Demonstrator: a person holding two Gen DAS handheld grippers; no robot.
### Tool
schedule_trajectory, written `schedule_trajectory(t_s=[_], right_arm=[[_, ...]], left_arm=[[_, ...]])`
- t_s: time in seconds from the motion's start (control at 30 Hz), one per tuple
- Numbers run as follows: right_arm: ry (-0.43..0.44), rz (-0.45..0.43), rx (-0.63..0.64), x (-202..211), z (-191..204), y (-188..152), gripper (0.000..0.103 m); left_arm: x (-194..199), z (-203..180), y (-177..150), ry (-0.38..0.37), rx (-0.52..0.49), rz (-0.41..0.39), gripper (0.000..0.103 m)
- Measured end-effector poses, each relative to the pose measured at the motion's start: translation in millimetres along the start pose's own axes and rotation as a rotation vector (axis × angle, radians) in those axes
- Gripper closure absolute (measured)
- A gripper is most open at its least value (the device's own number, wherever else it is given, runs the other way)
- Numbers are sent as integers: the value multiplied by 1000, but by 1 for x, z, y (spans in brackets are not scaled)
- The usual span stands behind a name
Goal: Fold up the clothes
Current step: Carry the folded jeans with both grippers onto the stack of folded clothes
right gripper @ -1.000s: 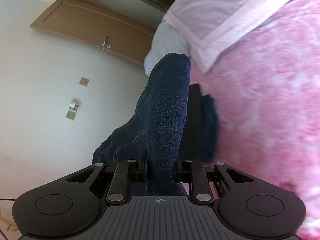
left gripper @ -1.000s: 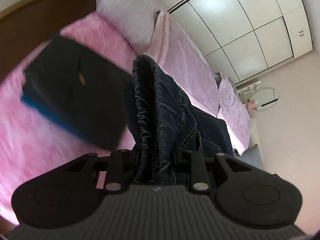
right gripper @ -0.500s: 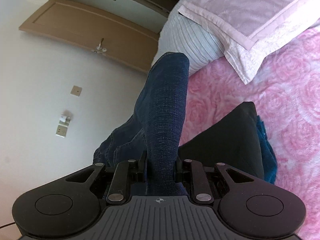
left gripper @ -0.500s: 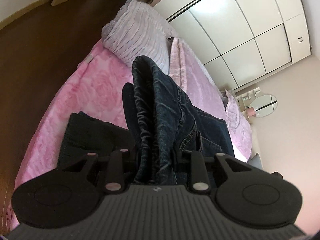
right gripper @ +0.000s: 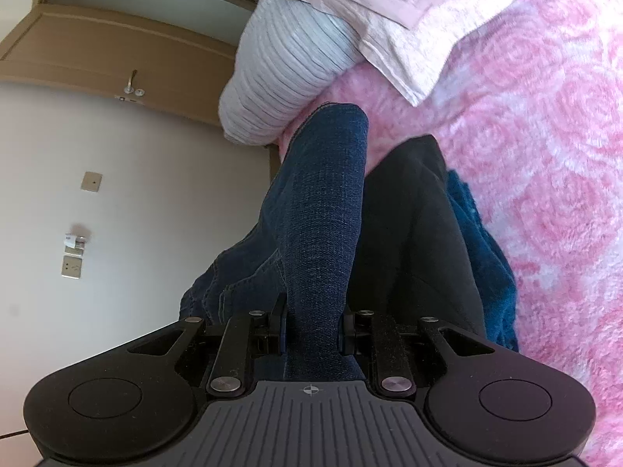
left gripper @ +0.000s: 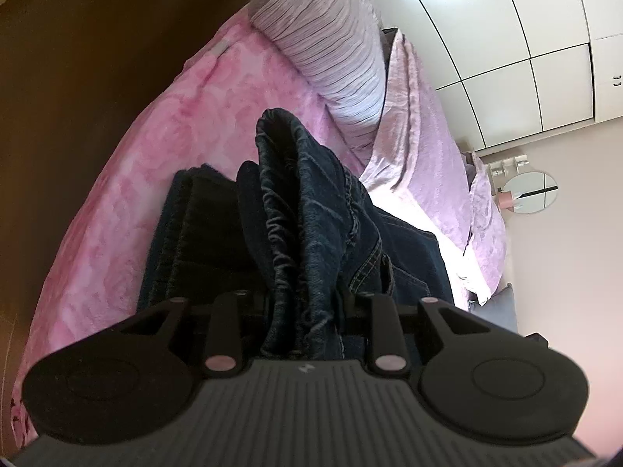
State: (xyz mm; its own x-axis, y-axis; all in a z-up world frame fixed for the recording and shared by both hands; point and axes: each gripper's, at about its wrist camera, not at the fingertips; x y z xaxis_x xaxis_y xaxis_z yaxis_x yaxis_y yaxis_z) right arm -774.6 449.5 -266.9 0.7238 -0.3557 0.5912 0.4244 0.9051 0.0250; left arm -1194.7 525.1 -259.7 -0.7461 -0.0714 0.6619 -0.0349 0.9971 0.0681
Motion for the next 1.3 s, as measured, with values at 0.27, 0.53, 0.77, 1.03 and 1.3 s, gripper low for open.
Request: schedule_trajectory(t_s=[0.27,0.53,0.77,1.03,1.3], right_arm=[[-194,-4,21,-12,-5,3,55],[-387,-147,305,27,43,-33,55],[-531,4,621,-31,85,-112,55],[-657,41,820,-80,68,-151,55],[-679,44,825,-87,71,-152,55]], left_arm=[[-7,2,5,131,-53,-3,62],[53,-57,-45,409,-226,-218,99],[11,-70,-97,625,-456,-118,103],[-17,-21,-113,634,-347,-198,103],[-10,-27,-119,631,-345,-240,103]])
Point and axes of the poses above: each gripper's, at about its wrist camera, not at the fingertips, and x roughly against the way its jaws point, z to its left, y to its top, and after that the axes turned 12 degrees about z, right-handed
